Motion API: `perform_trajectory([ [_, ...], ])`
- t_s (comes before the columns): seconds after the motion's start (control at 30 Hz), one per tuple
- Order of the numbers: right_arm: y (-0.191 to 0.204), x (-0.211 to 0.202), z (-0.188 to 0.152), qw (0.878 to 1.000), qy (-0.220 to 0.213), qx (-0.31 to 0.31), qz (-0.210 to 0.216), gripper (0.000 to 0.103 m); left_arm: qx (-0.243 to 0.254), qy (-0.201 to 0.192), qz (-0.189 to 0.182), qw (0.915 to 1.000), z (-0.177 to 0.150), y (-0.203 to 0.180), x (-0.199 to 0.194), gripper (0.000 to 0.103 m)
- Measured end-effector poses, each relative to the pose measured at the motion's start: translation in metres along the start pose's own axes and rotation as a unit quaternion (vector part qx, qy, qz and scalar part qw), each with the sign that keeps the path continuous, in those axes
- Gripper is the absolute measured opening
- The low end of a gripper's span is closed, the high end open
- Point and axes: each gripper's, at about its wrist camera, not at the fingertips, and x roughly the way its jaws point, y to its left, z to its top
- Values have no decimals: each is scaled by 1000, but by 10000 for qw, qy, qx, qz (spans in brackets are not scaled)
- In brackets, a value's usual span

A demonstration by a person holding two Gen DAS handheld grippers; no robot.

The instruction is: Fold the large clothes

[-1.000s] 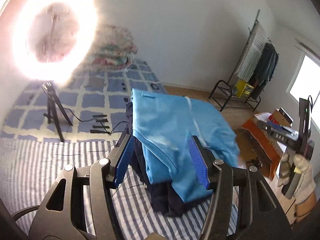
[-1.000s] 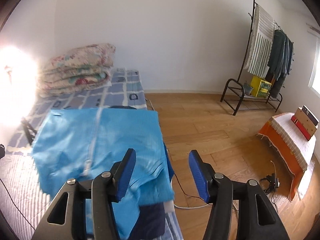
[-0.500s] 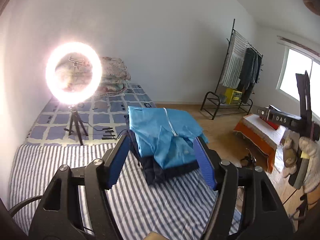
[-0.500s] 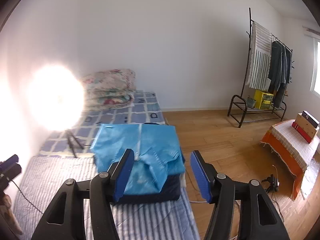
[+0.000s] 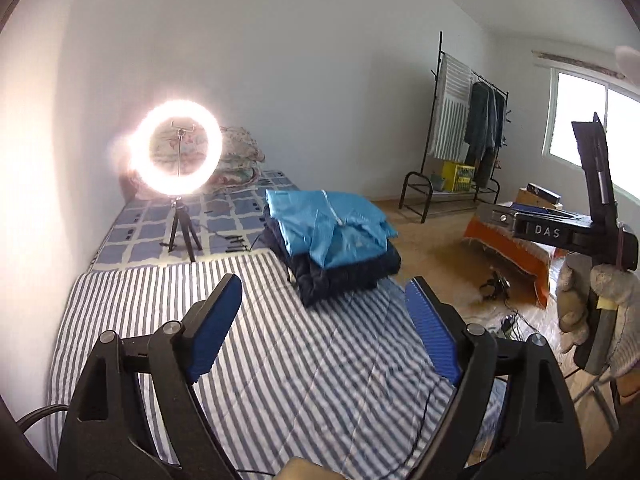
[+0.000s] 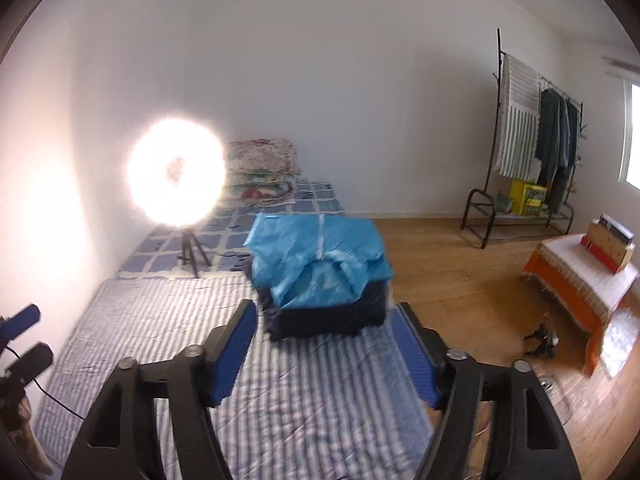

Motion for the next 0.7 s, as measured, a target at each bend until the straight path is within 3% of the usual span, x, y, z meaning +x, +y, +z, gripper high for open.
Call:
perform_trajectory([
  [0.17,23,-9,-38,9996,-22,-243,-174,79,32,-80,79,9999,-25,-4,-19,92],
  [0.43,41,-13,-77,9997,-125,-108,-166,85,-80,-16,106,9999,-54,-4,-27,99],
  [0.7,44,-23,-89,9975,-515,-105,-468,103,86,5,259,9996,-72,-7,-29,103],
])
